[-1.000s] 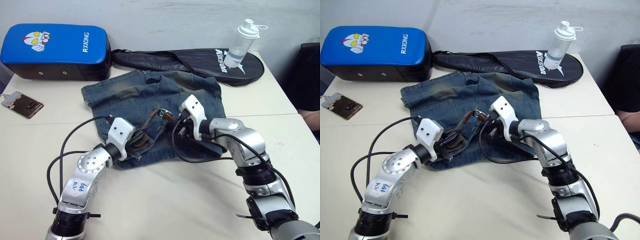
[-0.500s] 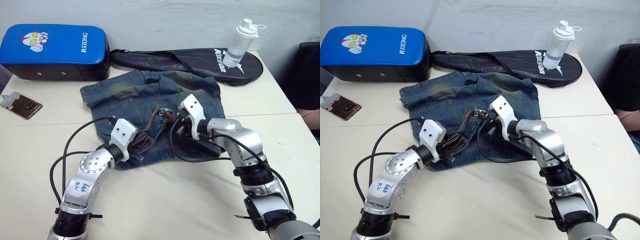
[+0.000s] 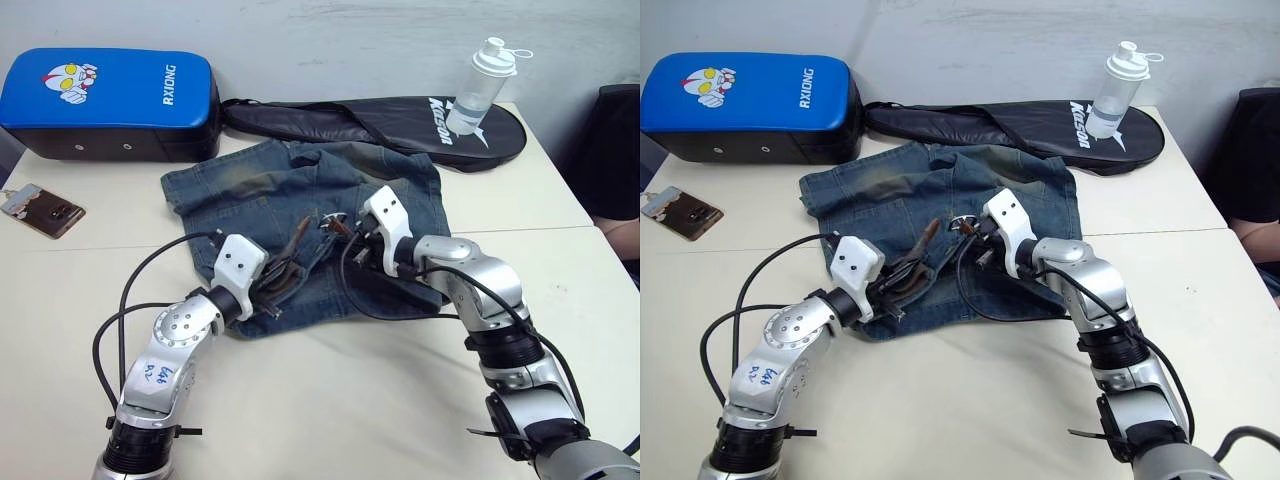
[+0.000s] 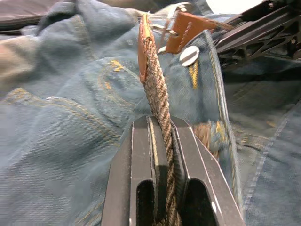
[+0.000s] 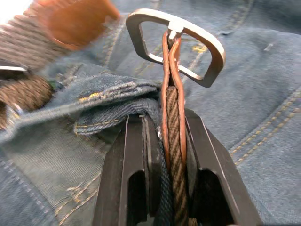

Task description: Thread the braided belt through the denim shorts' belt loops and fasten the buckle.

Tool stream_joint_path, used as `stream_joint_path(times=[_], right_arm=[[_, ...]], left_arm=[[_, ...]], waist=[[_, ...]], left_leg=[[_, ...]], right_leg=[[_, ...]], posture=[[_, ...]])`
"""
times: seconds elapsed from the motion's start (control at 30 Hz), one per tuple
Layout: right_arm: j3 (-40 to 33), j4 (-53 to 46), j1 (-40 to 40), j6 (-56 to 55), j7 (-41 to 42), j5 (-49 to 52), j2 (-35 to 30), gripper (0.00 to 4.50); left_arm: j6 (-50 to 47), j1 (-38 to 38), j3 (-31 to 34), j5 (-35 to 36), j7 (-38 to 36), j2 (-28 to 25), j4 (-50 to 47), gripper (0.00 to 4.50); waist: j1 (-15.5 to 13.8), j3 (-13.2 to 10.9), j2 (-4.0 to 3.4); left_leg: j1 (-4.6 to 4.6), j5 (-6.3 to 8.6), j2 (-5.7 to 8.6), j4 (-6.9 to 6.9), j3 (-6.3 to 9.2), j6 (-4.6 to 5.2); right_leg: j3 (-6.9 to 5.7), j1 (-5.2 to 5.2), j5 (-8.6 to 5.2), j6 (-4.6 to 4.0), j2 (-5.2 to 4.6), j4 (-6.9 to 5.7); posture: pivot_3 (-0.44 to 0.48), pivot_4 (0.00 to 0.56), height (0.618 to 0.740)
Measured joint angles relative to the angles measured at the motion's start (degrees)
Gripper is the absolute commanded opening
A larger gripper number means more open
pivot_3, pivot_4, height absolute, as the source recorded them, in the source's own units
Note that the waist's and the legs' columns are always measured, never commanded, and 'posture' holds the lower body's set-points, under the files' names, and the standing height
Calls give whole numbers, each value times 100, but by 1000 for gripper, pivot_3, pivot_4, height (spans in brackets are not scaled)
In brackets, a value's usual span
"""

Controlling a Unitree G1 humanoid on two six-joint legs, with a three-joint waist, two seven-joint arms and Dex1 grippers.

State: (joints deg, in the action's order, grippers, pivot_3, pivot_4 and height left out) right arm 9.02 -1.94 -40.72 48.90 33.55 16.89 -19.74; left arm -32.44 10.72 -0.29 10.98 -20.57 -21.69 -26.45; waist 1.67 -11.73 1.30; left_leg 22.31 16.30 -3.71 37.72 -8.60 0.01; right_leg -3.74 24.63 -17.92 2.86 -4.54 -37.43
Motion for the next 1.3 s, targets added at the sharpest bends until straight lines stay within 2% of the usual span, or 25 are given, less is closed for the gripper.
stream_joint_path(times=[0.23,0.37,0.5,1.07,1.3], right_arm=[[-24,44,-36,0,-43,3,43,202],[-17,37,-35,1,31,21,64,202],[-3,-18,-34,1,97,22,61,202],[198,-482,63,2,419,23,-35,202],[427,-631,112,-118,650,2,-172,202]], left_arm=[[-5,-159,130,22,-58,-103,-234,0],[22,-203,-286,-293,-160,-439,-242,0],[64,-55,-516,-495,-167,-504,-233,0],[76,243,-503,-507,-48,66,36,0],[109,496,-405,-450,-82,131,228,0]], waist=[[1,0,0],[3,0,0],[2,0,0],[11,0,0],[14,0,0]], left_leg=[[1,0,1,0,0,1],[0,1,0,-2,0,0],[1,2,0,-2,0,2],[1,1,-1,-7,-1,1],[1,2,-1,-9,-1,1]], right_leg=[[0,0,0,0,-2,0],[0,0,0,0,0,0],[0,0,0,0,-1,1],[0,3,0,0,1,3],[0,3,0,0,2,4]], posture=[[0,150,740],[0,150,740],[0,150,740],[0,150,740],[0,150,740]])
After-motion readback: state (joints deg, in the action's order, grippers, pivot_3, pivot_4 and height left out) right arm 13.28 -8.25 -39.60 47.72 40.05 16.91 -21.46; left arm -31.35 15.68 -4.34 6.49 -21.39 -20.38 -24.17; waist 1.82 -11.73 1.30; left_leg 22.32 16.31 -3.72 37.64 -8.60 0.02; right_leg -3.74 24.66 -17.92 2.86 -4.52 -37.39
